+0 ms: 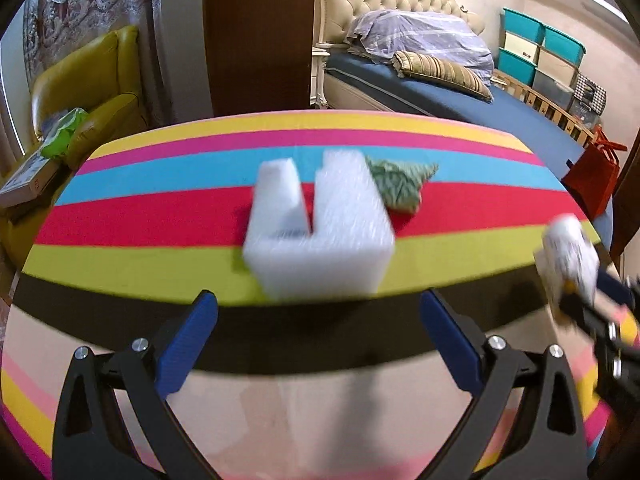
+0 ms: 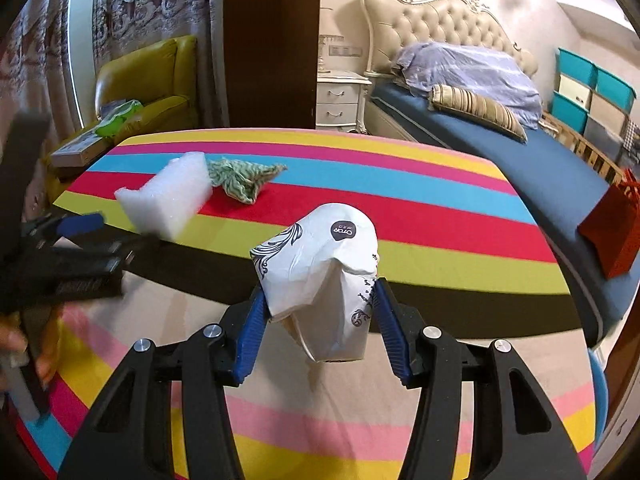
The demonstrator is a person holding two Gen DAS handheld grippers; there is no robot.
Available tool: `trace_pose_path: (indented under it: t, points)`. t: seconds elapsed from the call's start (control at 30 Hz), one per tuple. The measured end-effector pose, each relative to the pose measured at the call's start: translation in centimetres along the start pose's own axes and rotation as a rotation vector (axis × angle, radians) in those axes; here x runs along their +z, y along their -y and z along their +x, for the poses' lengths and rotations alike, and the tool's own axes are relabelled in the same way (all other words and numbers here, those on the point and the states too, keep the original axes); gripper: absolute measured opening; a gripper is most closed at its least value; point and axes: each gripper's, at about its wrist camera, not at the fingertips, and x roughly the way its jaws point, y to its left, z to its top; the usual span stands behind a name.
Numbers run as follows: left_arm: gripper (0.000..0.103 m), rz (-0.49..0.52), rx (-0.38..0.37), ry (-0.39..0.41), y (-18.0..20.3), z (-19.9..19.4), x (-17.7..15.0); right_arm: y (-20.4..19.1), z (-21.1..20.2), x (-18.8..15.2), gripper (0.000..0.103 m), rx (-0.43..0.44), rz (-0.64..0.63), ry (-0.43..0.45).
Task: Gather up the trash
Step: 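Grasp the white paper cup with the right tool while the left tool grasps the L-shaped foam block, then carry the paper cup and foam block with both tools over the pink bin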
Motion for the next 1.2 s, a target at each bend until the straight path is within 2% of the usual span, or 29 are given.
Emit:
trace_pose_path:
  t: [0.07,0.13,0.17,0.3,0.57,0.87,1.2]
  points:
    - [0.090,-0.001,0.001,-0.003,0.4,0.6,0.5,0.1,-0.1,-0.3,0.051,0.000,0.005,0.000]
    - [0.067,0.010,-0.018,-0.026,1.0,1.5,1.2,0.1,-0.1,-0.6,0.051,0.005,0.015,0.002]
    - [0.060,0.019,-0.033,-0.035,1.4,1.8,1.3,0.0,-0.2,-0.8,0.051,0.003,0.018,0.003]
    - [0.058,0.058,-0.035,0.009,2.5,1.1,0.6,0.1,-0.3,-1.1,0.051,-0.009,0.038,0.005]
    - [0.058,0.034,-0.076,0.012,2.0,-2.0,-3.4,0.3,0.2,-1.2,0.051,-0.024,0.050,-0.020]
    - [0.058,0.057,-0.104,0.022,1.6,-5.8,-8.2,0.2,0.3,-1.3,0.051,-0.079,0.048,-0.025]
    - [0.058,0.012,-0.119,0.012,0.4,-6.0,-8.5,0.5,0.4,-1.5,0.051,-0.088,0.059,-0.031]
